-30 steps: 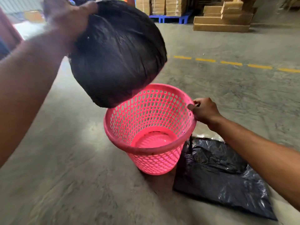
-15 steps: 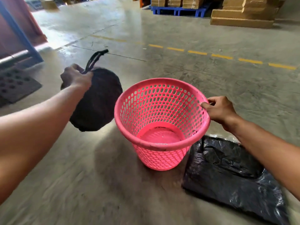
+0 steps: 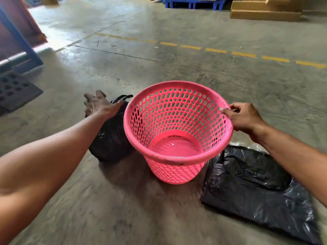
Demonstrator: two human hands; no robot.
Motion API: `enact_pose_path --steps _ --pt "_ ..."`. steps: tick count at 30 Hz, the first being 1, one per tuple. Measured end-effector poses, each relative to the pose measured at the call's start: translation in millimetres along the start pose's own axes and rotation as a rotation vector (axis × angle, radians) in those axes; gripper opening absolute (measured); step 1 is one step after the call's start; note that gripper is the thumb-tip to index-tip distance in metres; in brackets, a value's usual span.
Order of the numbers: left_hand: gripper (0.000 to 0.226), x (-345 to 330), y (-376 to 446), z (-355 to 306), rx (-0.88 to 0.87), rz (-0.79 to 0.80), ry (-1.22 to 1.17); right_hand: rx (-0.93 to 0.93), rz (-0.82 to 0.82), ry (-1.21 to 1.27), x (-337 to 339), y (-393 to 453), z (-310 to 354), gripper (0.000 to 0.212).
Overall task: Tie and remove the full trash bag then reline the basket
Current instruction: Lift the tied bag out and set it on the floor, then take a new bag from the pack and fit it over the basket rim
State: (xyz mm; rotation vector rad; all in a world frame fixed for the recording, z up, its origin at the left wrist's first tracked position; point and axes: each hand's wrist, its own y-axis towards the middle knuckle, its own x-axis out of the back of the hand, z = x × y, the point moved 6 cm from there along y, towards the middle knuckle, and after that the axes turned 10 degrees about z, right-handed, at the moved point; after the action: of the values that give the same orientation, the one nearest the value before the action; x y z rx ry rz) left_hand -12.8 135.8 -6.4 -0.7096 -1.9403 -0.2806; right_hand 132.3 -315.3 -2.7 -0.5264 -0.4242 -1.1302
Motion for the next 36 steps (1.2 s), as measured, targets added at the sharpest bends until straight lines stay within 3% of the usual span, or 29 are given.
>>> enact_pose_path --steps 3,7,11,15,19,21,25,30,36 --pt "0.06 36.2 -20.8 -72.5 -0.268 -0.088 -0.103 -0.009 -0.031 -0.011 19.4 -5.4 8.1 0.038" --pt "0.036 80.0 -91.5 -190.8 -0.64 -0.177 -0.26 -0.022 -0.041 -0.146 62.1 -10.0 16.5 0.03" --pt "0.028 42.1 -215.3 -288.3 -1.015 0.061 -0.305 -0.085 -0.025 -0.246 112.1 -27.5 -9.2 0.028" --pt "0.027 -47.3 -324.0 -317.2 -1.168 0.391 -0.252 -0.157 -0.09 -0.209 144.3 -59.2 -68.3 0.017" --pt "0.024 -169.0 -358.6 -268.1 -0.955 0.74 -0.152 -0.321 -0.186 -0.133 146.3 -99.8 -167.7 0.015" --pt "0.028 -224.4 -347.2 -220.6 -0.765 0.787 -0.119 -0.433 -0.21 -0.097 140.7 -121.4 -227.8 0.014" --pt "0.064 -300.9 -320.1 -124.5 -0.423 0.762 0.027 -0.607 -0.246 -0.101 117.4 -159.8 -313.5 0.015" --pt "0.078 -331.3 -314.8 -71.4 -0.162 0.706 0.12 -0.727 -0.274 -0.144 75.2 -175.4 -373.3 0.059" --pt "0.044 -331.7 -310.7 -68.1 -0.161 0.535 0.005 -0.65 -0.516 -0.15 75.0 -182.1 -366.7 0.017"
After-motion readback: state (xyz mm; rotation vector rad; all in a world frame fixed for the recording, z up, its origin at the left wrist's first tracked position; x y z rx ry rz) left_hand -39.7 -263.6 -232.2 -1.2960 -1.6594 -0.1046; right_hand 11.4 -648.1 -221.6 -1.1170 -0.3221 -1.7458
